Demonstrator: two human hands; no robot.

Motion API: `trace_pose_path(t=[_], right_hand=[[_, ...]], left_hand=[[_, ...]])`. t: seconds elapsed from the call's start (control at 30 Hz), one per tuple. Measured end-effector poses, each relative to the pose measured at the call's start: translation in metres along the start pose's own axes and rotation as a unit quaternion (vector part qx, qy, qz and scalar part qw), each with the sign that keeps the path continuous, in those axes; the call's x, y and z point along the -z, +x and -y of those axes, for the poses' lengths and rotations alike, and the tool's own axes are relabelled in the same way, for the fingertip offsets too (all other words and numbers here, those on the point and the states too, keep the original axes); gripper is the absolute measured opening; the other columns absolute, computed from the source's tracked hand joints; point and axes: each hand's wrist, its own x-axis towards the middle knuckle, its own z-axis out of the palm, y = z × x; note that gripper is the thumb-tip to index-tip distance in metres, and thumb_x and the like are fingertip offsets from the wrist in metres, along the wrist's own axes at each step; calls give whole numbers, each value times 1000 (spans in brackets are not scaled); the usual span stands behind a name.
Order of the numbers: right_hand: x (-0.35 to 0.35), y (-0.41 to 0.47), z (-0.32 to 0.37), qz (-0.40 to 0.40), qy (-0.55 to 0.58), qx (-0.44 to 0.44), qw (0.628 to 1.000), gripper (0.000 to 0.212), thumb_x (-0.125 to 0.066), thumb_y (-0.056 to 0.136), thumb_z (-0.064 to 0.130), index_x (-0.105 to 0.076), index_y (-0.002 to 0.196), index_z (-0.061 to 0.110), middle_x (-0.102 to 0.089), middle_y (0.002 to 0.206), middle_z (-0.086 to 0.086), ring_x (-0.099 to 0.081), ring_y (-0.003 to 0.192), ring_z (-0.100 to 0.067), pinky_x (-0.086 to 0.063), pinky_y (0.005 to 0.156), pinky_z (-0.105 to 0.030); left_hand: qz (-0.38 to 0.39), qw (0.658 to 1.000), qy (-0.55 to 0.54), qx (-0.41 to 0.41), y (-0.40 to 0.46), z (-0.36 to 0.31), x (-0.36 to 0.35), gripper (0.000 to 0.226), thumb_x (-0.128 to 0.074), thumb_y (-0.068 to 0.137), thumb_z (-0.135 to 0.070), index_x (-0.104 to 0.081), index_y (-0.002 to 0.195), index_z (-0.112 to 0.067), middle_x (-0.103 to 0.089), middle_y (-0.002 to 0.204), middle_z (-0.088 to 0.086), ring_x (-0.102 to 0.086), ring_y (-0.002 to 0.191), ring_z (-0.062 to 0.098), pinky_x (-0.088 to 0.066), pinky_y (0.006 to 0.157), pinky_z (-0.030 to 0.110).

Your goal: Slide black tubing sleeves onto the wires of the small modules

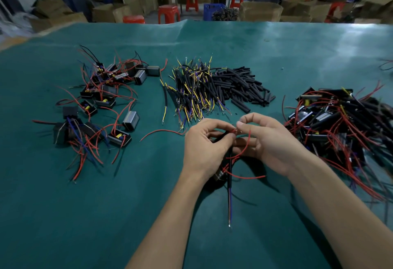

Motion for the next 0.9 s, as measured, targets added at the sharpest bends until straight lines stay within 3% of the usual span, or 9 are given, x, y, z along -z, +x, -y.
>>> trace_pose_path(t=[0.17,0.27,0.5,0.57,0.7,0.83,0.9], right_hand=[[2,-2,1,26,54,-26,998,12,-56,101,9,-52,91,13,-66,78,-8,-66,63,-23,-59,54,-36],[4,-1,2,20,31,-12,999,11,-57,101,9,-53,92,14,-66,77,-7,-66,62,-23,-57,52,-34],[14,0,6,8,-77,55,996,17,-66,94,8,-60,83,19,-54,77,-3,-51,57,-20,-46,53,-26],[15,-2,5,24,-109,92,989,18,-69,92,7,-61,81,19,-51,71,2,-47,60,-18,-40,53,-26],[17,-4,6,21,-194,160,968,21,-79,82,2,-64,81,16,-58,70,5,-51,61,-15,-43,49,-20],[21,-3,7,18,-190,155,969,25,-81,79,2,-66,78,21,-61,71,3,-51,66,-26,-42,49,-23],[23,-2,6,22,-179,148,972,27,-81,78,0,-67,75,22,-60,71,1,-52,68,-28,-42,46,-21]], left_hand=[[-14,1000,1,15,1,0,-1,16,-77,80,1,-76,82,-15,-76,86,13,-75,78,28,-62,77,49],[-16,1000,-5,16,1,-1,0,21,-77,79,2,-76,78,-19,-76,83,10,-75,71,21,-62,68,38],[-4,999,43,-1,2,-2,-1,31,-83,75,-2,-76,71,-32,-75,80,-6,-68,66,2,-52,68,21],[-1,999,50,-6,2,-1,-1,32,-82,74,-2,-76,70,-33,-72,77,-10,-66,66,2,-53,68,23],[0,998,67,-19,0,-2,0,22,-82,74,-4,-80,75,-26,-69,77,-8,-67,70,6,-54,67,25],[29,994,100,-35,-3,-5,5,22,-78,74,-5,-82,87,-23,-71,83,-8,-69,77,2,-51,68,18],[36,993,112,-35,-3,-6,8,29,-75,74,0,-81,91,-23,-75,84,-8,-70,79,3,-56,76,26]])
